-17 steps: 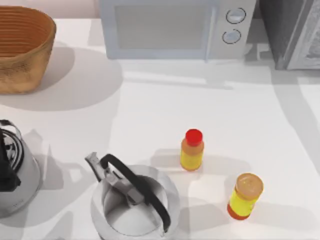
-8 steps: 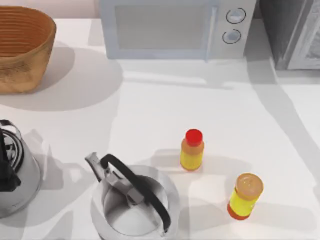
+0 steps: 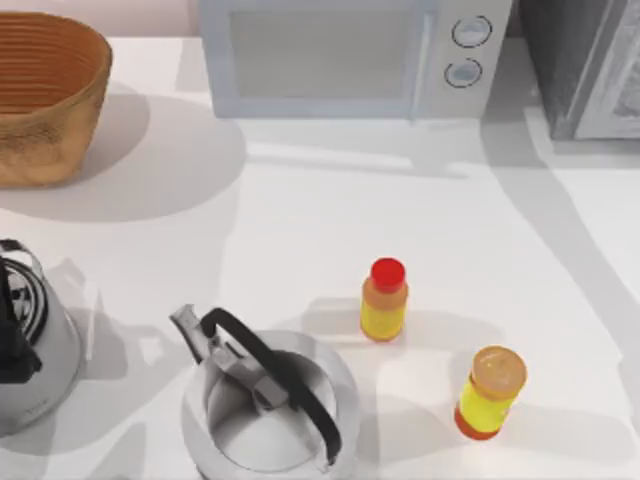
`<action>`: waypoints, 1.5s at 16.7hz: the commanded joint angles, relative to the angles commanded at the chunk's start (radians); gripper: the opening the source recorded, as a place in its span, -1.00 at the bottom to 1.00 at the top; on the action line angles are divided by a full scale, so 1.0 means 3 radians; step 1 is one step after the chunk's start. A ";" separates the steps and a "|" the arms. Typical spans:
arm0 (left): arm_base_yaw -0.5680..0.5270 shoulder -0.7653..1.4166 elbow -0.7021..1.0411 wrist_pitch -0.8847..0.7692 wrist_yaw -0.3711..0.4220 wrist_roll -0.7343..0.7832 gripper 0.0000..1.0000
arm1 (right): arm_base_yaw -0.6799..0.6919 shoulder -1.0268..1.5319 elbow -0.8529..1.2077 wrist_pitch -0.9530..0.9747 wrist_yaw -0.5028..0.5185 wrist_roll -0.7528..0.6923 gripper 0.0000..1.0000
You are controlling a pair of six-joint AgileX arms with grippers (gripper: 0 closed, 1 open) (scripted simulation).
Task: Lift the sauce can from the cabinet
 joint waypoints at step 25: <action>0.0000 0.0000 0.0000 0.0000 0.0000 0.0000 1.00 | -0.0204 0.0705 0.0772 -0.0058 -0.0193 -0.0003 -0.96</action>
